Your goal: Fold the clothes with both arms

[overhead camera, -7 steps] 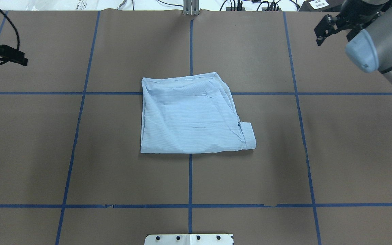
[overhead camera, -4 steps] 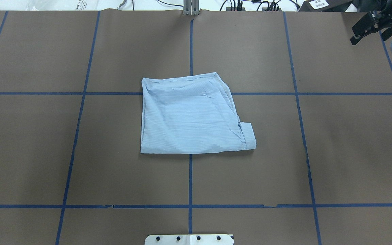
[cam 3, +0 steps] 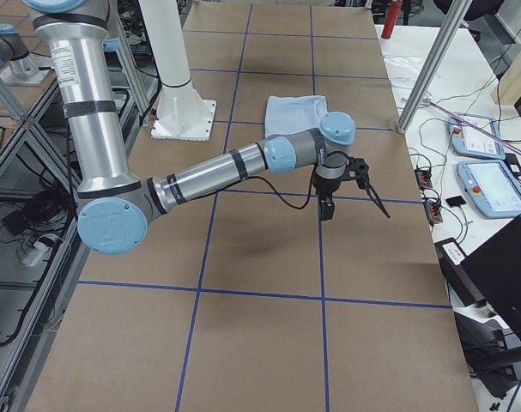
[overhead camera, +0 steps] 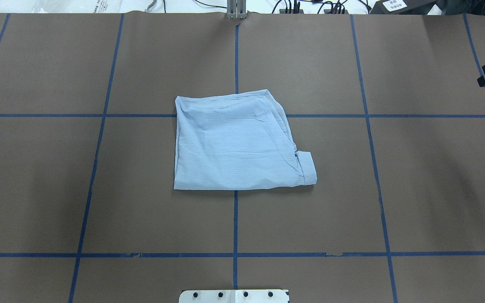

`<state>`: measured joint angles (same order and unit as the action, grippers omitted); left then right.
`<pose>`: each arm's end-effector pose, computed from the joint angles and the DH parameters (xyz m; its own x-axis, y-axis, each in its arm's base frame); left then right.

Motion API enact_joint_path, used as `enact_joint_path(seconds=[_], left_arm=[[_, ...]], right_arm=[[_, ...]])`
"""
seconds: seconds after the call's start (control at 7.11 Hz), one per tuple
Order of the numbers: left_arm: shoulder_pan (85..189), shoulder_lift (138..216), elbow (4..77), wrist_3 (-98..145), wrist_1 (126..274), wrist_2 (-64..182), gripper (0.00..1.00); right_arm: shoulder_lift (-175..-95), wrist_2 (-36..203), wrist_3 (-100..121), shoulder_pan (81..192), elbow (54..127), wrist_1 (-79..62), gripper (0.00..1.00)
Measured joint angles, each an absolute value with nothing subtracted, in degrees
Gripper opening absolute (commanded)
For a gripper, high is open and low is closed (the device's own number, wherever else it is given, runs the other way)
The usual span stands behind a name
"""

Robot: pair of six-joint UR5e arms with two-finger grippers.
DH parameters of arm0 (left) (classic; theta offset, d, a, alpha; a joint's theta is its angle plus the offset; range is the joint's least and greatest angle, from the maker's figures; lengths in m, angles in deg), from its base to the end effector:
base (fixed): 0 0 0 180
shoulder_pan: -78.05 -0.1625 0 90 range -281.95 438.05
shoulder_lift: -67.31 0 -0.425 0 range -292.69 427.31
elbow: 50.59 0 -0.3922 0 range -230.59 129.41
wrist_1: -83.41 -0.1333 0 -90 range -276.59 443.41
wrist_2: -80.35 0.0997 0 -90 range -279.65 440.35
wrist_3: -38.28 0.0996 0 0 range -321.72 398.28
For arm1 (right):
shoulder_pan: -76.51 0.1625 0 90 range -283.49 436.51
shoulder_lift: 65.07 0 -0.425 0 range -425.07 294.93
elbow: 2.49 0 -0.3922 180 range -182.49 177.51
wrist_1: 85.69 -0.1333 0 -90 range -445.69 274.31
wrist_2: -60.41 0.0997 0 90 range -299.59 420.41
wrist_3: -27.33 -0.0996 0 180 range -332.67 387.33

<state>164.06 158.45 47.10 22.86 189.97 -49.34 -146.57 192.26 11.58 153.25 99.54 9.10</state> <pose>-0.0334 -0.5225 0.5537 0.7384 0.0753 -0.6702 0.1384 0.9556 0.2599 -0.0602 -0.5470 0.4897 0.7178 -0.0797 0.6917 0.0269 0.9959 0.0868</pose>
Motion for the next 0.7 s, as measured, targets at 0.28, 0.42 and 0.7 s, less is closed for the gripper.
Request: enact_joint_path(seconds=[0.28,0.42,0.7], left_arm=[[164.2,157.0,45.2,28.1,188.7,-49.0,1.00],[164.3,156.4,45.0,32.0,186.5,-49.0,1.00],[166.3,156.4,45.0,40.7,178.9,-48.9,1.00]], right_arm=[[-150.7,191.6,11.6,153.8,98.8,7.4,1.00],[-151.2,191.7,11.3,154.7,98.4,7.4,1.00],[-151.5,192.1,11.5,156.5,97.6,8.7,1.00]])
